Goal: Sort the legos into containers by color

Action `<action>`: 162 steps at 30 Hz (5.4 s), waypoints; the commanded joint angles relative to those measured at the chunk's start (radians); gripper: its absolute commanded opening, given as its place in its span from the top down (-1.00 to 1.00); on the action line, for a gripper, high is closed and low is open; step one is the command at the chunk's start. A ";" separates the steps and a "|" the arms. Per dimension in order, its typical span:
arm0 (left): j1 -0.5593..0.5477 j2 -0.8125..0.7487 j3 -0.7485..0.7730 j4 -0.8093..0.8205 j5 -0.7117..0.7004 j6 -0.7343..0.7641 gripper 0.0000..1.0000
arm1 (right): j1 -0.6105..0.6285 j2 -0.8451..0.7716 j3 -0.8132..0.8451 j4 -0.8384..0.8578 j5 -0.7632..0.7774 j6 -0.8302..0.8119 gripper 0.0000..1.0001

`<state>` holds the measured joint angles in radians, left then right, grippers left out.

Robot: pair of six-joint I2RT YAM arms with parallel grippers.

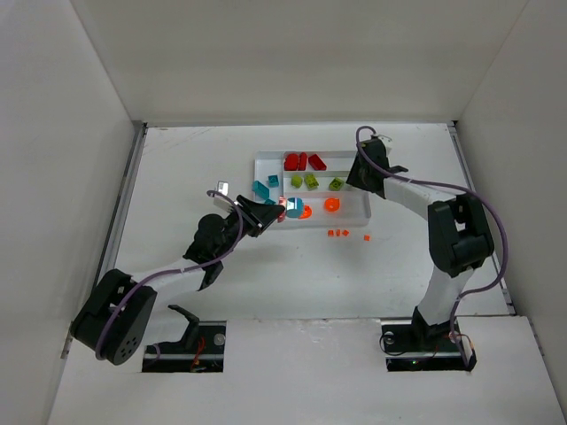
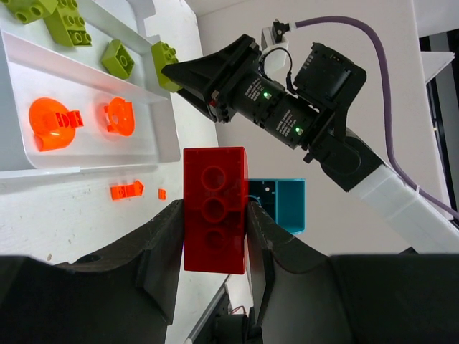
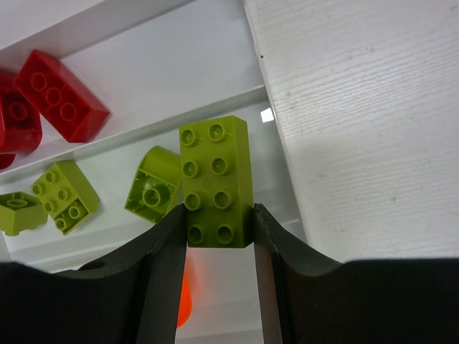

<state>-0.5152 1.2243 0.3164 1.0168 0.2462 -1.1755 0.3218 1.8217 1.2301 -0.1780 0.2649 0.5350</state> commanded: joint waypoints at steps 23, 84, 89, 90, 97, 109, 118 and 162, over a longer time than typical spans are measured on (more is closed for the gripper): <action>-0.016 0.009 0.023 0.088 0.005 -0.003 0.72 | 0.012 -0.149 -0.053 0.093 -0.033 0.040 -0.31; 0.266 -0.276 -0.050 -0.182 0.265 -0.156 0.78 | 0.326 -0.301 -0.272 0.646 -0.388 -0.158 0.52; 0.284 -0.351 -0.059 -0.250 0.255 -0.087 0.77 | 0.339 -0.011 0.052 0.479 -0.225 -0.138 0.53; 0.292 -0.367 -0.063 -0.267 0.252 -0.072 0.77 | 0.339 0.038 0.118 0.444 -0.204 -0.132 0.53; 0.301 -0.421 -0.089 -0.339 0.235 0.005 0.75 | 0.339 0.344 0.501 0.284 -0.113 -0.081 0.49; 0.307 -0.416 -0.088 -0.359 0.225 0.040 0.74 | 0.345 0.476 0.641 0.215 -0.101 -0.015 -0.12; 0.219 -0.359 -0.005 -0.359 0.113 0.076 0.74 | 0.317 0.155 0.343 0.385 -0.144 -0.004 -0.56; -0.096 1.198 1.770 -0.942 0.038 0.916 0.50 | 0.222 -0.980 -0.871 0.502 0.148 0.132 -0.41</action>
<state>-0.6094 2.3974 2.0083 0.0998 0.2432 -0.3058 0.5381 0.8551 0.3614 0.2607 0.4007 0.6670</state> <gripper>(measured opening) 0.330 0.702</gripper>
